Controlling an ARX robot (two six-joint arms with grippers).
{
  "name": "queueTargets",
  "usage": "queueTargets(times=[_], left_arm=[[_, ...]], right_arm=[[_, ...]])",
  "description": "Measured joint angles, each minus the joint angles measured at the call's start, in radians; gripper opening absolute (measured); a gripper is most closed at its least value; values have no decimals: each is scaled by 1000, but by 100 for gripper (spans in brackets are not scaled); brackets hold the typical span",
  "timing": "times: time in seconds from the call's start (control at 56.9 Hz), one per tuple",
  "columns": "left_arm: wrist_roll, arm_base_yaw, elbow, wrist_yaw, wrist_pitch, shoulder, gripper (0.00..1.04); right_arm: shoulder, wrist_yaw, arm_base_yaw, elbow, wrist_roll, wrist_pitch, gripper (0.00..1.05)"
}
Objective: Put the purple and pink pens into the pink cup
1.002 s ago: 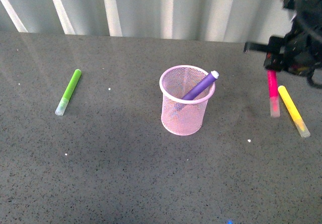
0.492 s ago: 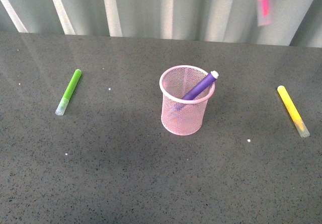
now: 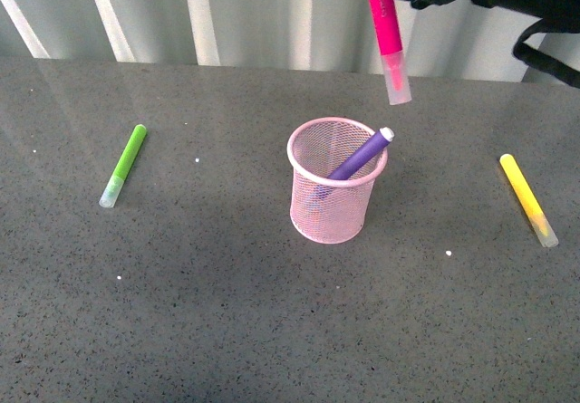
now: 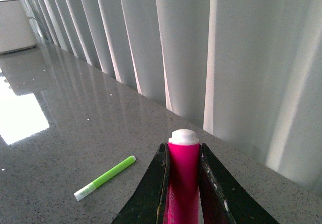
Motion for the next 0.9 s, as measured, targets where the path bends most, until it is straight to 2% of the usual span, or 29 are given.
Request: queueTargets(times=[0.176,0.439,0.896], left_arm=[[0,0,0,0,0,0,98],[0,0,0,0,0,0,98],[0,0,0,0,0,0,98]], right_arm=[[65,1,22,63,5,-19,12],[125,8,61,43,35,24,12],[132,-34,12,-21,52,67,12]])
